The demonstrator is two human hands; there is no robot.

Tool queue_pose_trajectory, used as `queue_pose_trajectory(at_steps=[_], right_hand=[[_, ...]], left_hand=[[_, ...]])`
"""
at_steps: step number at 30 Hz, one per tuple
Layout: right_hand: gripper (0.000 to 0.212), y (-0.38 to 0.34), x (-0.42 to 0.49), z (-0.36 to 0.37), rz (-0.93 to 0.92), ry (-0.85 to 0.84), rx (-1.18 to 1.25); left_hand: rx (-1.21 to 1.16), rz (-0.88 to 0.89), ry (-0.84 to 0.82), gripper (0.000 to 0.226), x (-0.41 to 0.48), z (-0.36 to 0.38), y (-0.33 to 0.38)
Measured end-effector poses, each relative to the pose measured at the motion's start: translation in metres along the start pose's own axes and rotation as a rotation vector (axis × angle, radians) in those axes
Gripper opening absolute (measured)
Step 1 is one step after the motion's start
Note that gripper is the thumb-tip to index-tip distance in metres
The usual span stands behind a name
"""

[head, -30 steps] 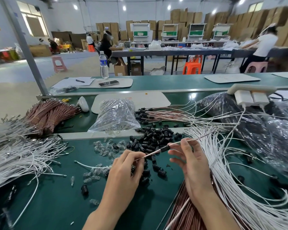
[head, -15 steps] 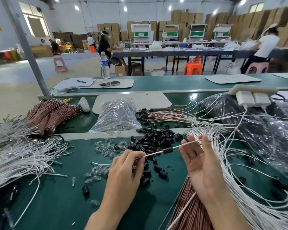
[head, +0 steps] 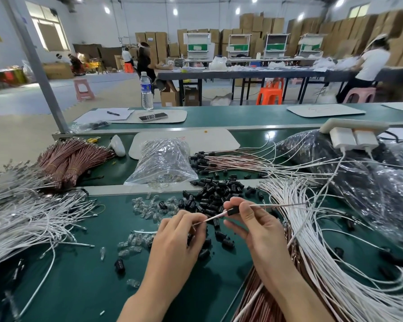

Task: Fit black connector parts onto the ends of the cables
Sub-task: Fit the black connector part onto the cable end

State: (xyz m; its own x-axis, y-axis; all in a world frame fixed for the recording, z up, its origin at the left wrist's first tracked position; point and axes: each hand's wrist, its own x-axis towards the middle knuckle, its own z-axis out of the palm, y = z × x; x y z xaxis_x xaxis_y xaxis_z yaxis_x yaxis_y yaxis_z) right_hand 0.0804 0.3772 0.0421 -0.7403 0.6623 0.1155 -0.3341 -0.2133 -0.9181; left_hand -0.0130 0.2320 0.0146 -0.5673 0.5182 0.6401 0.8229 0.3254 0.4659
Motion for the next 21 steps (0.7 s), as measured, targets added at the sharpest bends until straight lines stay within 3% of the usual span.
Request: queue_pose_trajectory(at_steps=[8, 12, 21], right_hand=[[0.022, -0.016, 0.010, -0.026, 0.004, 0.175, 0.295], [0.021, -0.018, 0.009, -0.028, 0.025, 0.180, 0.411], [0.029, 0.001, -0.006, 0.005, 0.168, -0.081, 0.093]], left_hand=[[0.054, 0.036, 0.049, 0.012, 0.004, -0.008, -0.009], [0.039, 0.011, 0.014, 0.013, 0.003, -0.009, -0.011], [0.021, 0.087, -0.013, 0.008, -0.002, 0.002, 0.003]])
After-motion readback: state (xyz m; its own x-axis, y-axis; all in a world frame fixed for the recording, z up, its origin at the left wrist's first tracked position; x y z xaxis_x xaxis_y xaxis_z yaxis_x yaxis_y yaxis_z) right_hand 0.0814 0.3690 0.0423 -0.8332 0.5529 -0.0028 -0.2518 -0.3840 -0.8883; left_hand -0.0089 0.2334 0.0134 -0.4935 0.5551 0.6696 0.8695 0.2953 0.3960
